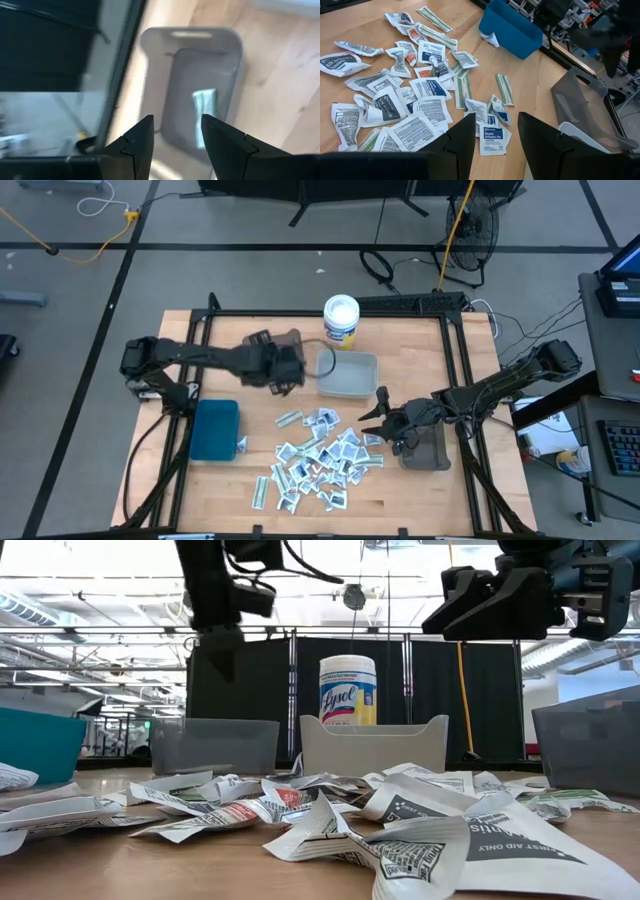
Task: Pick & Place First Aid Supplies
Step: Adjust the top black bin
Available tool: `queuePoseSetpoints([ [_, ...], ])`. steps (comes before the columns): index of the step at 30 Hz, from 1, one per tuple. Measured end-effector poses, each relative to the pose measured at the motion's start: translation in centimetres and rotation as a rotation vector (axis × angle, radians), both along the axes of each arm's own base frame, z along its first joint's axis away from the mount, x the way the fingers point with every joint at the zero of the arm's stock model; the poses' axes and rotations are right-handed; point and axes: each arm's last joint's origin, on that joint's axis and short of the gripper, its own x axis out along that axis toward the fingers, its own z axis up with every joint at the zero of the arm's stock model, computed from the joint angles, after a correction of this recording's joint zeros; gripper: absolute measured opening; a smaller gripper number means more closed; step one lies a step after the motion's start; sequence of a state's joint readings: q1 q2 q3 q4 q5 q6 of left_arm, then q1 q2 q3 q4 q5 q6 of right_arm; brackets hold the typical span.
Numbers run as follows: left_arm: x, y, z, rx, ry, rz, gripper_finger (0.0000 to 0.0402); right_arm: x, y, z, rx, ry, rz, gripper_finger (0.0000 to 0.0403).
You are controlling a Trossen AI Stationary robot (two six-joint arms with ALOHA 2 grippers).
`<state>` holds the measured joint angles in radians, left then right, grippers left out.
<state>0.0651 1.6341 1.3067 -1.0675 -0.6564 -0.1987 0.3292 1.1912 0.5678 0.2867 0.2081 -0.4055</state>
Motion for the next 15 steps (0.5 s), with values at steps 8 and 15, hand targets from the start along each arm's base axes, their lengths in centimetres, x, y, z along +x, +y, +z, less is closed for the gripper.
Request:
queuePoseSetpoints([
  [8,0.2,5.8,0.0,-0.231,-0.099,-0.031,0.017,0.0,0.0,0.0,0.009,0.004,-0.004,0.0141],
  [15,-0.4,8.6,-0.6,-0.365,-0.123,-0.051,0.017,0.0,0.0,-0.1,-0.008,0.006,0.003,0.0141],
])
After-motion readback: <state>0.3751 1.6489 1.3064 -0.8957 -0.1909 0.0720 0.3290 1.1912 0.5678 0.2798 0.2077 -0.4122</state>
